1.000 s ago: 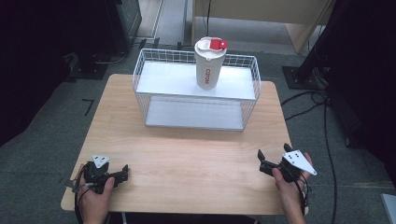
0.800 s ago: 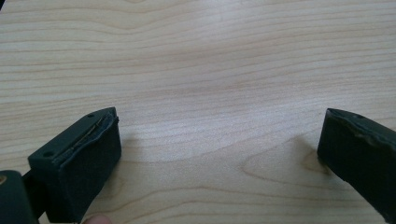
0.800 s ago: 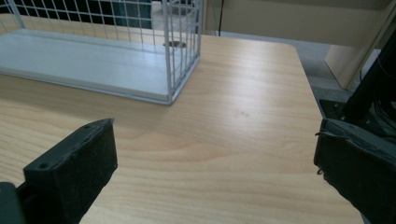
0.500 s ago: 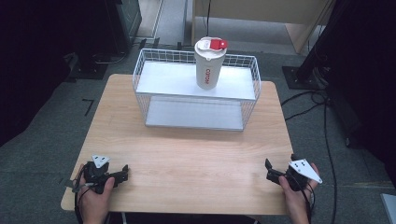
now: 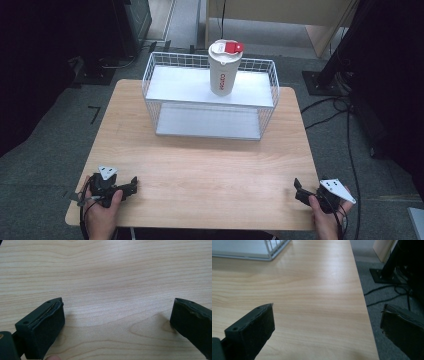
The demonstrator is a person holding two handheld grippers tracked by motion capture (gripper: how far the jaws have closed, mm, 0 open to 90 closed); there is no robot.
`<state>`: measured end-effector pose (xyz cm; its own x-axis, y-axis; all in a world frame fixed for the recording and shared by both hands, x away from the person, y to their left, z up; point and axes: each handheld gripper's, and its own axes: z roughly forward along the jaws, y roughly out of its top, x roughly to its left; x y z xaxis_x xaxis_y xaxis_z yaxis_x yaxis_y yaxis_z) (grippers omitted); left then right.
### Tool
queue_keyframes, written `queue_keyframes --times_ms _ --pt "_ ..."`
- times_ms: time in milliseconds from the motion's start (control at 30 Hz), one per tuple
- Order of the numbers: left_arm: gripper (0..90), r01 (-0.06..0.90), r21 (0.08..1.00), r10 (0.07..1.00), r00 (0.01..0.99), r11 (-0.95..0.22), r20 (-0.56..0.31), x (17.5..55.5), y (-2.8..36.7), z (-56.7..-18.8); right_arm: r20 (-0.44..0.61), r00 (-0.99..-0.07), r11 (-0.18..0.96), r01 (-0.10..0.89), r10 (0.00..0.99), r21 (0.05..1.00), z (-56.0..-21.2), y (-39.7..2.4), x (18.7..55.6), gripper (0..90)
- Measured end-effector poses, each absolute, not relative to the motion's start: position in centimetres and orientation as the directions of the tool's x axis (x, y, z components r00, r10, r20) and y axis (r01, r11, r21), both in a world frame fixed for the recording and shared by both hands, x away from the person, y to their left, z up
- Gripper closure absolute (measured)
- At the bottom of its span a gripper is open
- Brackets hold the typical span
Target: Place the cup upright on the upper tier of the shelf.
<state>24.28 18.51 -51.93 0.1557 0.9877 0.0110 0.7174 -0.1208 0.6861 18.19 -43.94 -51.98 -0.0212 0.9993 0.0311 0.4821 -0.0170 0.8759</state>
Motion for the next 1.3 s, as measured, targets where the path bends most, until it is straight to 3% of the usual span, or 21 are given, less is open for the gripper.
queue_keyframes --times_ms 867,1300 --pt "0.0 0.717 0.686 0.988 0.156 -0.121 0.011 24.27 18.51 -51.94 -0.036 -0.067 0.072 0.665 0.997 0.743 -52.8 -44.03 17.47 0.0" --pt "0.0 0.717 0.686 0.988 0.156 -0.121 0.011 24.28 18.5 -51.93 0.025 -0.085 0.04 0.683 0.996 0.729 -52.94 -44.4 17.56 0.0"
